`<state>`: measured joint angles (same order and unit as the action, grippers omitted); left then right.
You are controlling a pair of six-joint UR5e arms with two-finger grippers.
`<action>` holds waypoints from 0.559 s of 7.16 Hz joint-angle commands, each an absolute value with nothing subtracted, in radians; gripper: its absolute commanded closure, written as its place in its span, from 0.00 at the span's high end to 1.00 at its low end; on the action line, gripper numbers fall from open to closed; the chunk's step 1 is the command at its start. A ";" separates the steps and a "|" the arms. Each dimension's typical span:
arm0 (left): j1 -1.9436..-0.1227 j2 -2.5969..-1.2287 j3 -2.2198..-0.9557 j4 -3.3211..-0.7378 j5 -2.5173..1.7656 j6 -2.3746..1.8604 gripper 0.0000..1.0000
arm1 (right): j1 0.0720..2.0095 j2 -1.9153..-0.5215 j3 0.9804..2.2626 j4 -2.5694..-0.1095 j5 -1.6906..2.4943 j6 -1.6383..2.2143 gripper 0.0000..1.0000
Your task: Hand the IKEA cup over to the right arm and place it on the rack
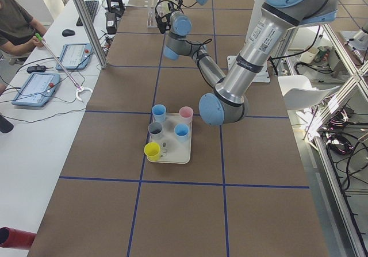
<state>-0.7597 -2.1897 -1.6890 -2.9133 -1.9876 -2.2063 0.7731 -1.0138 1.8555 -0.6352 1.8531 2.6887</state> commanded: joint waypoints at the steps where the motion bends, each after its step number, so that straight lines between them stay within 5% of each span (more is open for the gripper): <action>1: -0.750 -2.197 -1.681 -2.911 -1.985 -2.204 0.00 | 0.773 -1.014 1.858 -0.634 1.853 2.688 0.96; 4: -0.749 -2.201 -1.674 -2.911 -1.987 -2.200 0.00 | 0.773 -1.028 1.858 -0.606 1.853 2.689 0.95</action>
<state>-0.7492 -2.2002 -1.6760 -2.9115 -1.9860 -2.2017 0.7731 -1.0187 1.8576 -0.6274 1.8537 2.6878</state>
